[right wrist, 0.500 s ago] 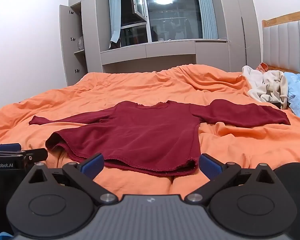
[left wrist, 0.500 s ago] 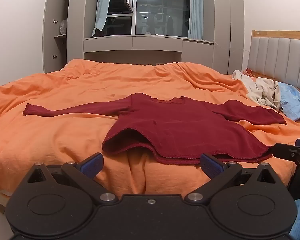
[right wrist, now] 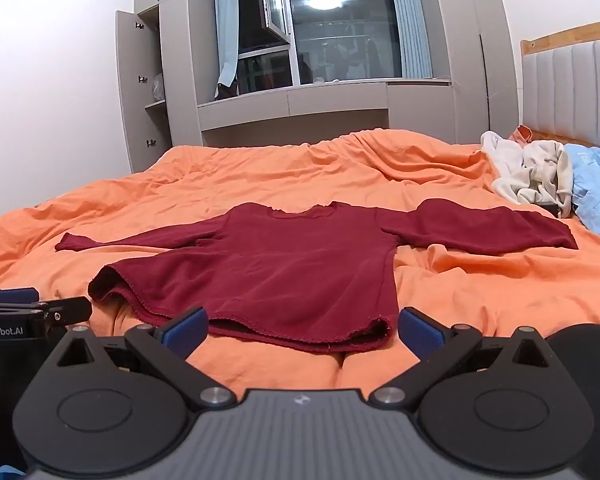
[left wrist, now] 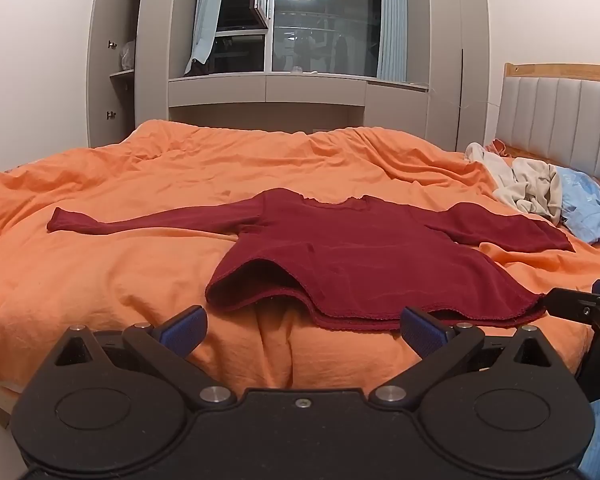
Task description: Fold small clothes
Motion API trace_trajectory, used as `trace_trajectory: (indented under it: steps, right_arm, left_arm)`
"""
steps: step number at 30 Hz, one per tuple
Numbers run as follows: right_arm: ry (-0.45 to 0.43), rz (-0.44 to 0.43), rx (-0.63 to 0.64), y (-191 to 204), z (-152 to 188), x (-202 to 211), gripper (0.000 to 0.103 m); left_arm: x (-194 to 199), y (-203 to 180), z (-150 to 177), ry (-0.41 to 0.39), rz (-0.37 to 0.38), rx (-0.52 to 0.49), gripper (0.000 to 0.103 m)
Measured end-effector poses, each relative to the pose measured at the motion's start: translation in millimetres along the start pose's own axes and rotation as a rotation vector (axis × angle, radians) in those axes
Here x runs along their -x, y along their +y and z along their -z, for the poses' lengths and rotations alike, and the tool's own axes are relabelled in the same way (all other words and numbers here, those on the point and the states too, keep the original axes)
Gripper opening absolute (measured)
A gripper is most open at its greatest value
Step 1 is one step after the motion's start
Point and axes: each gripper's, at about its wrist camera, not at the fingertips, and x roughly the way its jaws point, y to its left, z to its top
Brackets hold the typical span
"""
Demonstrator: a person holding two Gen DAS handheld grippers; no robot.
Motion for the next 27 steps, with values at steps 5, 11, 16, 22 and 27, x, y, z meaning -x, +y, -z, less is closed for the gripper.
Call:
trace_trajectory:
  steps: [5,11,16,22,27]
  right_arm:
    - [-0.002,0.001,-0.002,-2.0,1.2,2.5,0.103]
    - [-0.009,0.011,-0.011,-2.3,1.1,2.9,0.103]
    - [-0.01,0.016,-0.014,-2.4,1.5,3.3,0.103]
    - [-0.009,0.016,-0.015,-2.5,2.1,3.1,0.103]
    - [-0.007,0.016,-0.015,-2.6,2.5,1.9,0.103]
  left_arm:
    - [-2.8,-1.3,-0.7,0.003,0.001,-0.001,0.102]
    - [-0.1,0.4,0.7,-0.001,0.001,0.002,0.102]
    - [-0.3,0.5,0.9,0.0,0.001,0.001,0.102]
    - [1.8,0.8,0.8,0.001,0.001,0.001,0.102]
    - [2.1,1.5,0.8,0.002,0.001,0.002,0.102]
